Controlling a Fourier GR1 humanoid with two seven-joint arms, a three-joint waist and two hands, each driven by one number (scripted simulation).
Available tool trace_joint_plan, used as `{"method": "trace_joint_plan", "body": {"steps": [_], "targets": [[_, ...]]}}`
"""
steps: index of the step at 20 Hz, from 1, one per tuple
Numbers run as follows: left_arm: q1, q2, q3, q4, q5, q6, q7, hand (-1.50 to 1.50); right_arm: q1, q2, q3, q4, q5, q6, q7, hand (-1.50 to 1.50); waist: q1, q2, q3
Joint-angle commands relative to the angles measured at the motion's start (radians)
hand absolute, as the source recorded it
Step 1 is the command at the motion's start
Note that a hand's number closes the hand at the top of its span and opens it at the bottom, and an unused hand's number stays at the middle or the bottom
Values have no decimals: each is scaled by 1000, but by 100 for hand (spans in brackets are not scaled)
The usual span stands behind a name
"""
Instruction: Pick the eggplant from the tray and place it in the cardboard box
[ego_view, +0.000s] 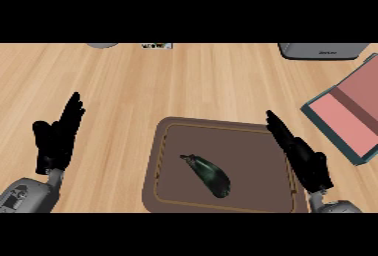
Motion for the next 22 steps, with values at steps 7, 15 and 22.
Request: {"method": "trace_joint_plan", "body": {"steps": [7,15,22], "targets": [[-143,58,-120,-106,-115,-212,-142,0,-514,-190,26,-65,14,314,122,-150,61,42,-8],[-202,70,-79,-88,-98,-298,-144,0,-694,-208,26,226,30,611,-229,-150,37,50,3],[-153,57,-73,-82,-120,-300,-152,0,-836,-199,173,255,222,719,-290,-150,25,39,1]]}}
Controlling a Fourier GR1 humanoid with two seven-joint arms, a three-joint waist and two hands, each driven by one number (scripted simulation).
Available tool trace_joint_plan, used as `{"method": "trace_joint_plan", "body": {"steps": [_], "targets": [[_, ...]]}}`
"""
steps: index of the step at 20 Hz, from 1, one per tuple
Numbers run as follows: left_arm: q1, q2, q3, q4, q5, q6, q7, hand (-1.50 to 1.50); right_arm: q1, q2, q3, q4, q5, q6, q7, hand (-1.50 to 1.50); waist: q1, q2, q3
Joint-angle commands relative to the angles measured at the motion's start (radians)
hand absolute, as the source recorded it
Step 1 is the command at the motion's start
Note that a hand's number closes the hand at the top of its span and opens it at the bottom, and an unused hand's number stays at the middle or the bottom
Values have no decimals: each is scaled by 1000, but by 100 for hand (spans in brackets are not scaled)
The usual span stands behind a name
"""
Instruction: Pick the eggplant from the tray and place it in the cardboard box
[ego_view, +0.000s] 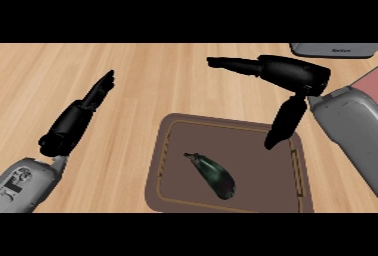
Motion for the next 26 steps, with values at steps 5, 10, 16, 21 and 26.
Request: {"method": "trace_joint_plan", "body": {"steps": [5,10,16,21,26], "targets": [[55,22,19,-51,-9,-23,-2,0,-169,13,185,-27,168,193,37,-150,-4,-11,-1],[3,-9,58,8,-10,-35,11,0,-212,82,252,-107,214,282,162,-150,-33,-11,-1],[70,-2,83,-42,-32,-40,21,0,-148,183,304,-191,262,335,369,-150,-33,-13,0],[83,-10,124,-65,-30,-87,26,0,-78,209,289,-266,257,417,483,-150,-36,-12,0],[120,-64,108,-91,-115,-45,28,0,-28,281,277,-287,236,470,608,-150,-35,-12,0]]}}
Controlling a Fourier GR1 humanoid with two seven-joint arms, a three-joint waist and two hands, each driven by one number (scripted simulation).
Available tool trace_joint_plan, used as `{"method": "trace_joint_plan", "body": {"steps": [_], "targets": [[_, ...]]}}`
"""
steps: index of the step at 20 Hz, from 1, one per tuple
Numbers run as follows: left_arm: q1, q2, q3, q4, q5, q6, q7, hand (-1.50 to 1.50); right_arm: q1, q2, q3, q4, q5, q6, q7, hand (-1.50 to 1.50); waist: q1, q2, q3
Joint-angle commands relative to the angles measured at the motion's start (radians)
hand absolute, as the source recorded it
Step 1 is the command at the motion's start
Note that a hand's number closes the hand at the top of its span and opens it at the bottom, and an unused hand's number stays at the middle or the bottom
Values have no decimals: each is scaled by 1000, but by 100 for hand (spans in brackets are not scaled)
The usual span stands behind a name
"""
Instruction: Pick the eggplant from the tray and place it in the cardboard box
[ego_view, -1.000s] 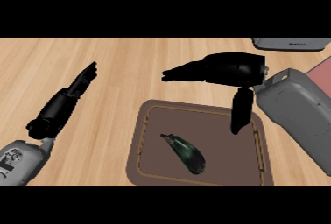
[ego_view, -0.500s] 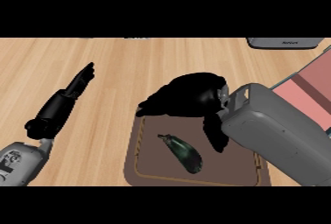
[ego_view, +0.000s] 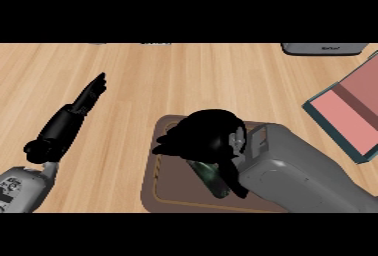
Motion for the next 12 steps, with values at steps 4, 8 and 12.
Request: {"method": "trace_joint_plan", "body": {"steps": [4,8,12], "targets": [[36,16,75,-15,-10,-71,-20,0,56,70,48,-40,126,23,73,-150,6,2,0],[1,-50,74,7,-59,-79,13,0,117,47,43,-68,215,9,12,-150,3,4,1],[56,-80,79,-5,-105,-78,-33,0,99,83,62,25,291,-20,-67,-150,11,5,0]]}}
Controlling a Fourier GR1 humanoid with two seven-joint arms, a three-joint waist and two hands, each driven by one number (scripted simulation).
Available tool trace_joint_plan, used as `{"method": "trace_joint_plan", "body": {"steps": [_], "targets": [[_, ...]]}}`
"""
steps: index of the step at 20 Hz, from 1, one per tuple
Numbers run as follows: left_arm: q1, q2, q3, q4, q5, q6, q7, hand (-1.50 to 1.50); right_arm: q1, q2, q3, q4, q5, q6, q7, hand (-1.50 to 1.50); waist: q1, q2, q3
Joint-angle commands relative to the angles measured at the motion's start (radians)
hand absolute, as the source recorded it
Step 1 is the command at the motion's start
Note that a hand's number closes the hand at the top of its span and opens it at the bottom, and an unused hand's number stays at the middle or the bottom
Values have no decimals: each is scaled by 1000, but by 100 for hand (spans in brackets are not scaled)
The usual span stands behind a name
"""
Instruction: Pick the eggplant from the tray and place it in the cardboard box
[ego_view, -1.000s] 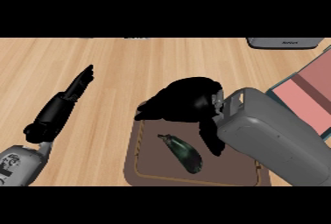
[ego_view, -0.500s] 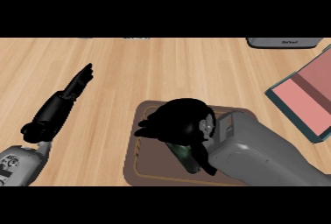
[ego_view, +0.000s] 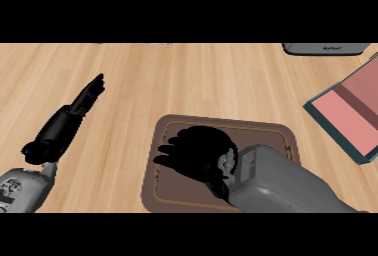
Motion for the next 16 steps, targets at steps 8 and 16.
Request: {"method": "trace_joint_plan", "body": {"steps": [8,16], "targets": [[0,-64,56,-8,-50,-59,42,0,67,25,57,49,226,-8,-82,-150,-2,0,0],[38,-80,108,-25,-87,-100,16,0,60,1,47,227,343,-118,-324,-150,4,1,0]]}}
